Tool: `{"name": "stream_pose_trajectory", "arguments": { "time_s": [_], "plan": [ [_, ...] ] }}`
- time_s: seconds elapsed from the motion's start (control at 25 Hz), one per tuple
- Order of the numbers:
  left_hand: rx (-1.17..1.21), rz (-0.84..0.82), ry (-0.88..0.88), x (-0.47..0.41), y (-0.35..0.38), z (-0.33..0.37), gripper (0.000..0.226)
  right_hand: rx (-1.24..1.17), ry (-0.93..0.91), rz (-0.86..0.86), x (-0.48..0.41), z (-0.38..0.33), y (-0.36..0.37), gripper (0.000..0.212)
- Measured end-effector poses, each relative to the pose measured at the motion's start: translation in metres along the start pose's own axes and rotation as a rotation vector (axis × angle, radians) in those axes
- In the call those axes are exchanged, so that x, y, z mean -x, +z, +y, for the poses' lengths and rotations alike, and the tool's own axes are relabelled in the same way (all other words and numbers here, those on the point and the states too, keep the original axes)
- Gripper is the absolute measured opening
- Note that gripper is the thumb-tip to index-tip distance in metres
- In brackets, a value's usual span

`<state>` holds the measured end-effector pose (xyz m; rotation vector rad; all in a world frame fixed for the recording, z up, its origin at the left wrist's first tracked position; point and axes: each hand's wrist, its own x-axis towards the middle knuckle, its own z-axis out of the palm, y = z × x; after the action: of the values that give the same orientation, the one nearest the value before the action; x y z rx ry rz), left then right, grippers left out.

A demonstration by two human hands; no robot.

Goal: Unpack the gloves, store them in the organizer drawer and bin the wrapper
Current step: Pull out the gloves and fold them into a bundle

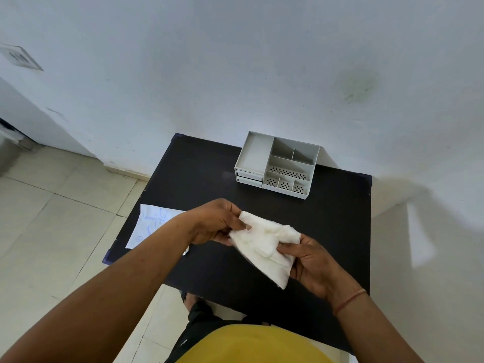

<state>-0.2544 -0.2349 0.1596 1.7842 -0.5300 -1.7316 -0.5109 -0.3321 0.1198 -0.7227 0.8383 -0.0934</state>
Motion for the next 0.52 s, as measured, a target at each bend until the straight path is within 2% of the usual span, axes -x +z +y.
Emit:
{"name": "stream_pose_trajectory", "arguments": {
  "time_s": [0.12,0.24,0.28,0.32,0.36,0.48,0.52],
  "plan": [
    [-0.033,-0.039,0.024,0.000,-0.002,0.006,0.036,0.051,0.017,-0.014,0.000,0.002,0.001,0.030],
    [0.121,-0.226,-0.012,-0.001,-0.010,0.007,0.091,0.013,0.000,-0.025,-0.001,0.002,0.004,0.038],
    [0.181,-0.256,-0.041,-0.003,-0.013,0.007,0.100,-0.012,-0.008,-0.026,-0.002,0.002,0.007,0.039],
    [0.213,-0.258,-0.059,-0.007,-0.016,0.007,0.098,-0.038,-0.012,-0.024,-0.002,0.001,0.010,0.038],
    [0.208,-0.230,-0.067,-0.012,-0.018,0.006,0.085,-0.062,-0.014,-0.016,-0.003,0.001,0.013,0.036],
    [0.053,-0.127,-0.038,-0.027,-0.023,0.009,0.024,-0.113,-0.007,0.038,-0.010,0.004,0.021,0.032],
    [-0.025,-0.110,-0.026,-0.032,-0.026,0.010,0.013,-0.129,0.001,0.047,-0.010,0.006,0.024,0.034]
  ]
}}
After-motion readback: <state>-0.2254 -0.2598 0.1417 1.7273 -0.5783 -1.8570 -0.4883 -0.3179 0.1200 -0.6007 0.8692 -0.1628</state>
